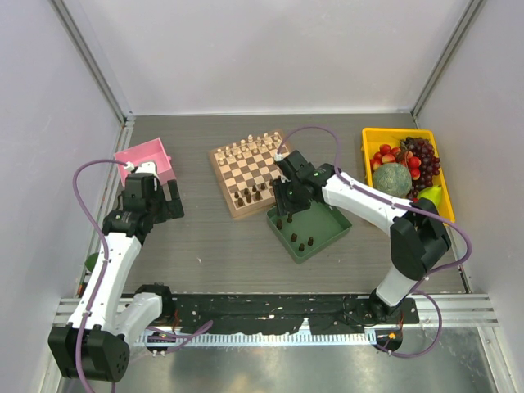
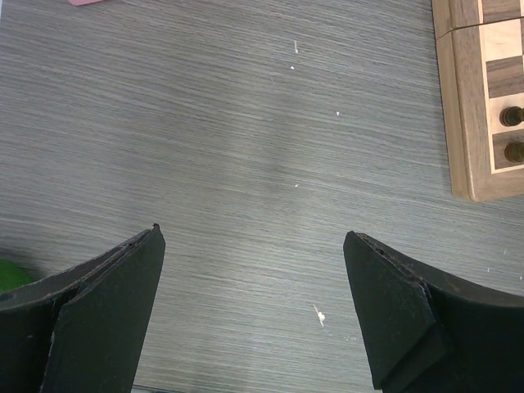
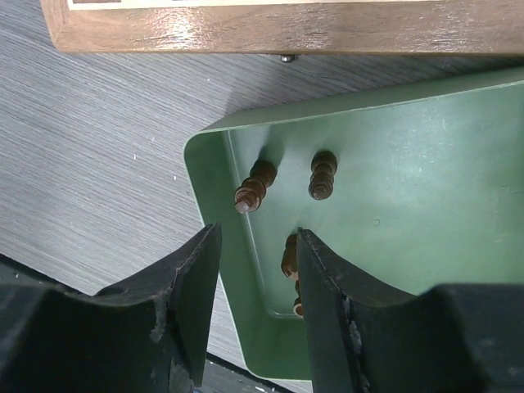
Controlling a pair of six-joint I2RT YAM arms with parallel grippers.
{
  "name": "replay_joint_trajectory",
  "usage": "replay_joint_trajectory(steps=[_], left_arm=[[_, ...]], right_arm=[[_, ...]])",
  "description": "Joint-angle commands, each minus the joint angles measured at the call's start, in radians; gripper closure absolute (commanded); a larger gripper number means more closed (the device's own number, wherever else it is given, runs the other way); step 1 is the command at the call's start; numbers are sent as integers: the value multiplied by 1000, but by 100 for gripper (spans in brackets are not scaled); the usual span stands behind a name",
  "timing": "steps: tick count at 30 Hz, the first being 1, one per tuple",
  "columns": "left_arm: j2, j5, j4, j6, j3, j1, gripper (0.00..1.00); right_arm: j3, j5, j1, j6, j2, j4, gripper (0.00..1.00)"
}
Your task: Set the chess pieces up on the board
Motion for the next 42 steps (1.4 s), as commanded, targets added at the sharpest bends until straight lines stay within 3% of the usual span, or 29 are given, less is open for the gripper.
replay_joint_trajectory(steps=[1,12,42], left_arm=[[-1,0,4,8,41,7,1],[2,3,4,8,42,5,1],[-2,-3,2,9,42,8,1]], right_arm=[[2,-16,5,27,-24,46,52],[11,-21,18,39,28,58,60],[18,-26,32,44,111,65,64]])
